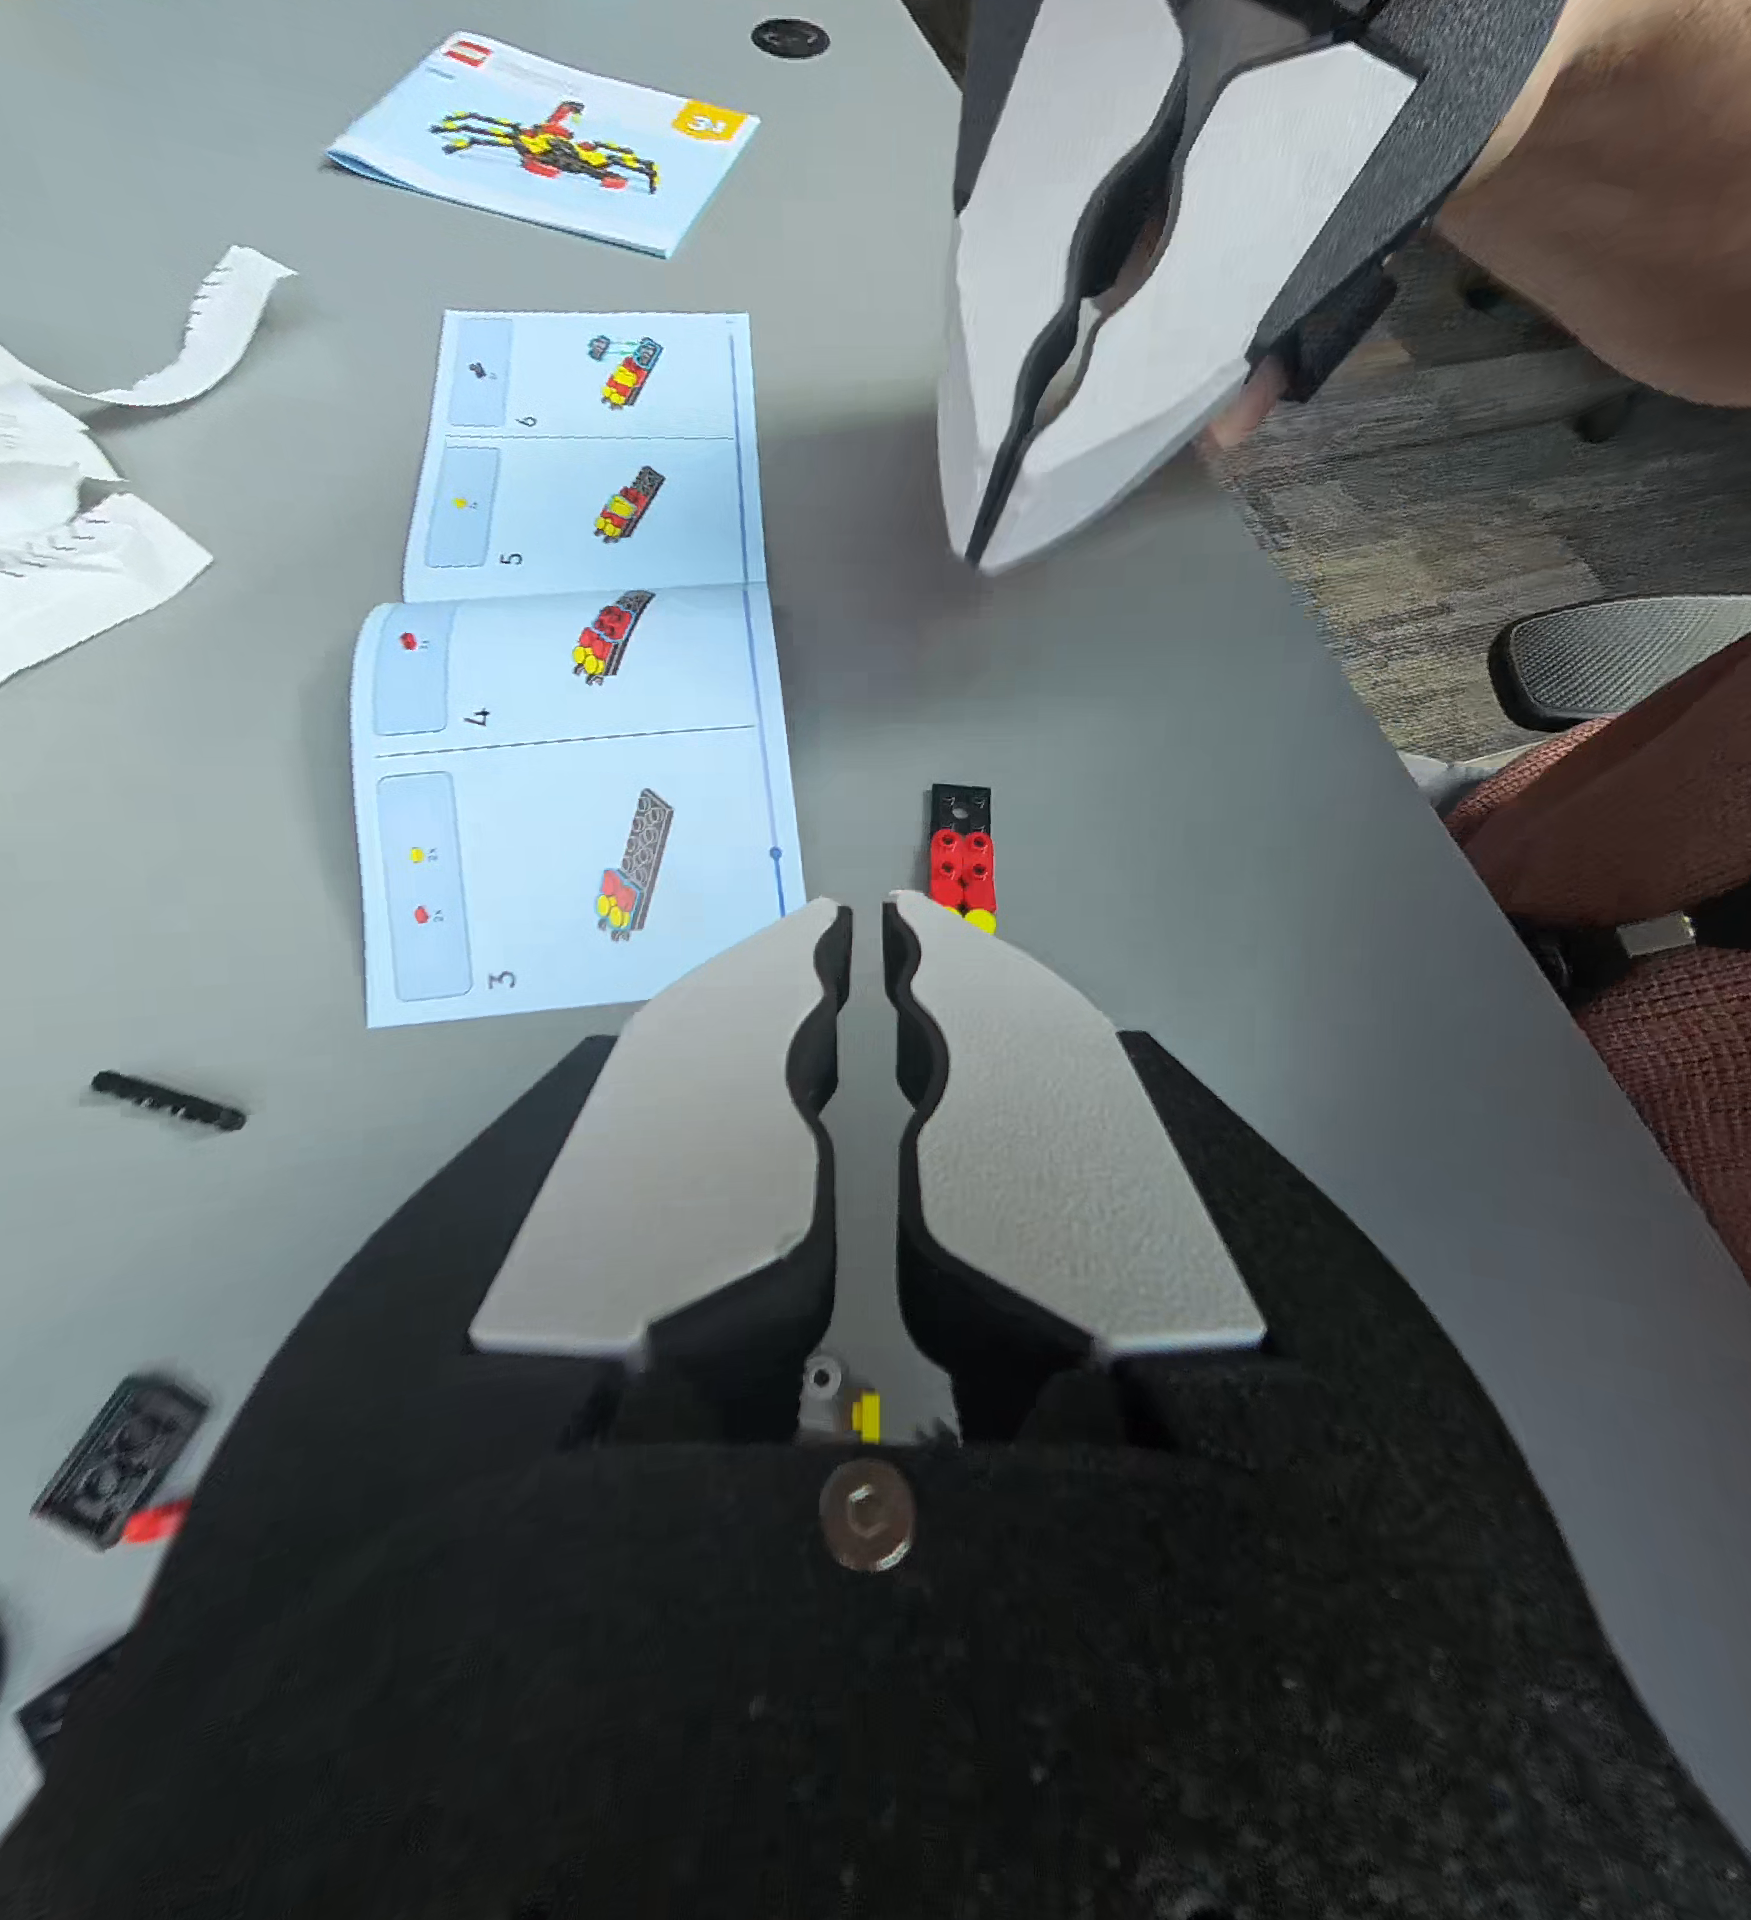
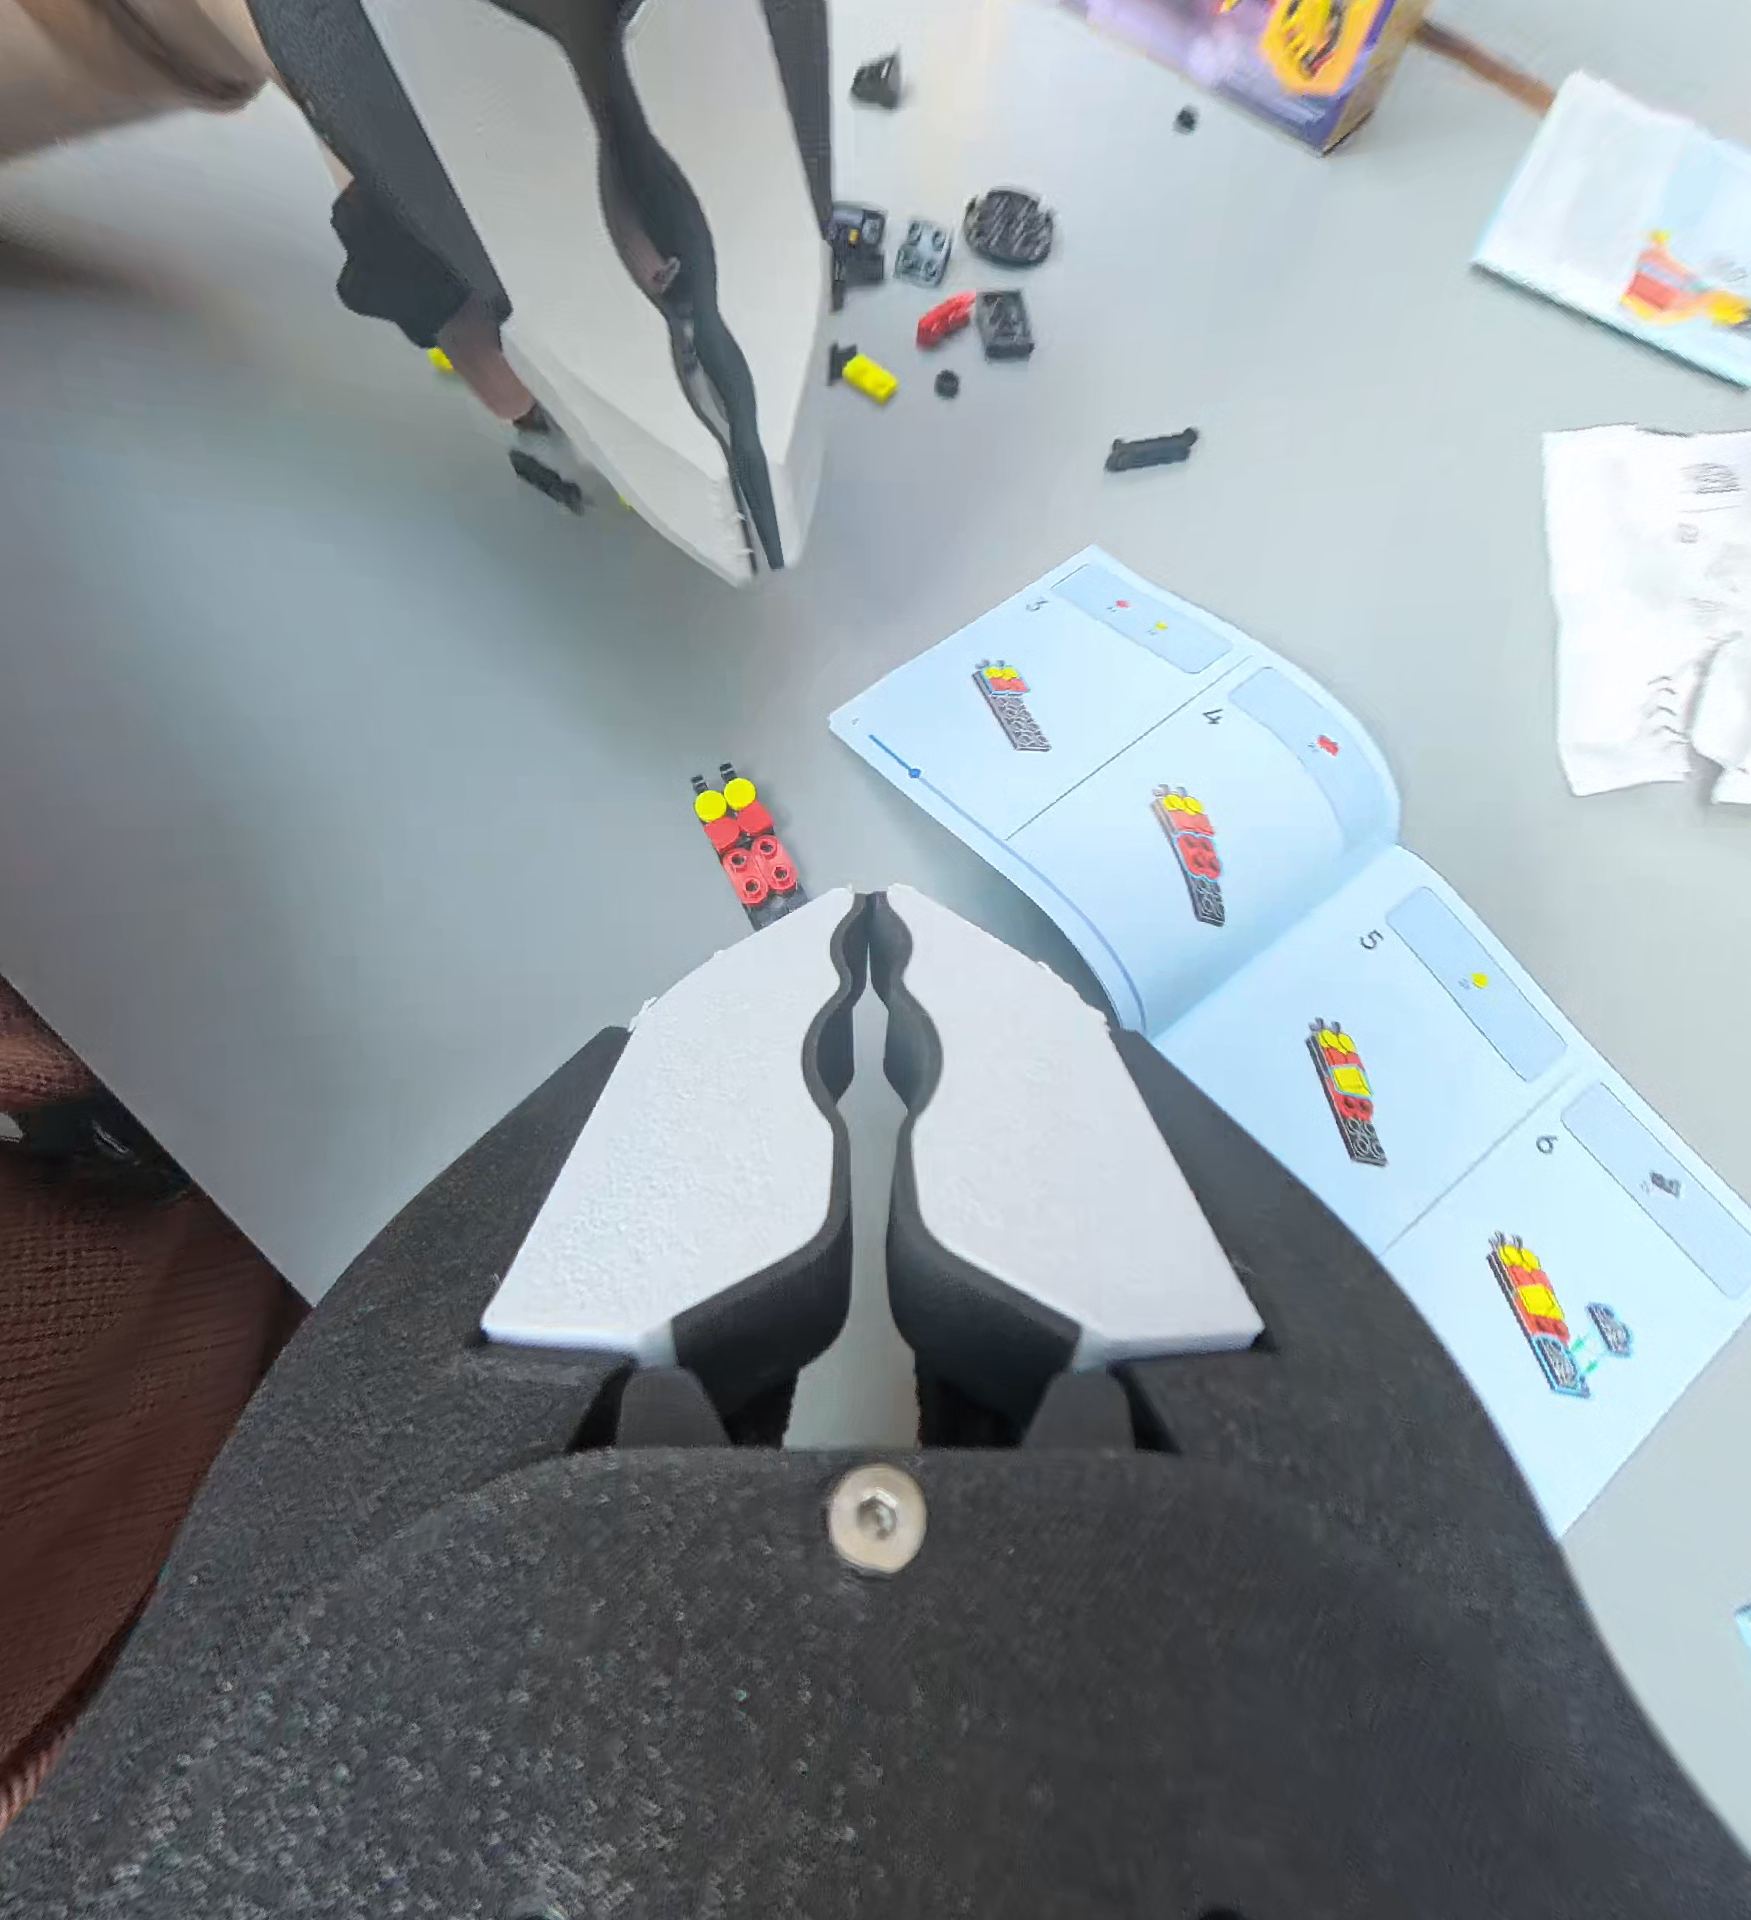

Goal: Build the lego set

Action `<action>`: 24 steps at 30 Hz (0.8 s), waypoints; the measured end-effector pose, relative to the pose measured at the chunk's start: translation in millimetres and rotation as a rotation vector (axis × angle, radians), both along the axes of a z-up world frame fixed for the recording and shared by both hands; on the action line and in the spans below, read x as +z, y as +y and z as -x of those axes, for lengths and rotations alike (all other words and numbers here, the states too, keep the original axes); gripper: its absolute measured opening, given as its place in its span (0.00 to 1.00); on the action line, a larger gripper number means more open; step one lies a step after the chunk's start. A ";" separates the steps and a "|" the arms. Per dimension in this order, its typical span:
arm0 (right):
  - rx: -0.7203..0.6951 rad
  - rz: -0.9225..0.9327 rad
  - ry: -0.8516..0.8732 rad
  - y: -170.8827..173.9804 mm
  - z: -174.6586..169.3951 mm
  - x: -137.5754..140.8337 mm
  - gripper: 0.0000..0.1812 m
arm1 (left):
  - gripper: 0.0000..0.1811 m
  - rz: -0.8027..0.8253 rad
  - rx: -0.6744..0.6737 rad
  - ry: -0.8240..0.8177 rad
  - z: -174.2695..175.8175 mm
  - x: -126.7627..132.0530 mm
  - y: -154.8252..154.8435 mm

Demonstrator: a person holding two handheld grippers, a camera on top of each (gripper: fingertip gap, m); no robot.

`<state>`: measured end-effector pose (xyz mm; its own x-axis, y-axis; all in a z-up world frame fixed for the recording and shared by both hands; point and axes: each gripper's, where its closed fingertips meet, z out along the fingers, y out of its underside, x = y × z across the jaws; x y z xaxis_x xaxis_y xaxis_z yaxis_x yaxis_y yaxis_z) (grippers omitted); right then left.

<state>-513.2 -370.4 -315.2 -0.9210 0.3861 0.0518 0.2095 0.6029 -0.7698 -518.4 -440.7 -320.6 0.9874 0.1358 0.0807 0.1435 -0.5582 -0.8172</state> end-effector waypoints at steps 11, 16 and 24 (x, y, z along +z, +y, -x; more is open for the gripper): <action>-0.165 0.707 0.067 37.1 -12.0 86.3 0.11 | 0.13 -0.451 0.298 0.124 -29.7 73.1 -55.7; -0.166 0.738 0.094 34.7 -23.7 86.9 0.15 | 0.18 -0.538 0.370 0.151 -42.7 90.9 -66.9; -0.112 0.813 0.147 35.7 -36.6 110.9 0.19 | 0.14 -0.651 0.579 0.330 -60.7 125.7 -90.3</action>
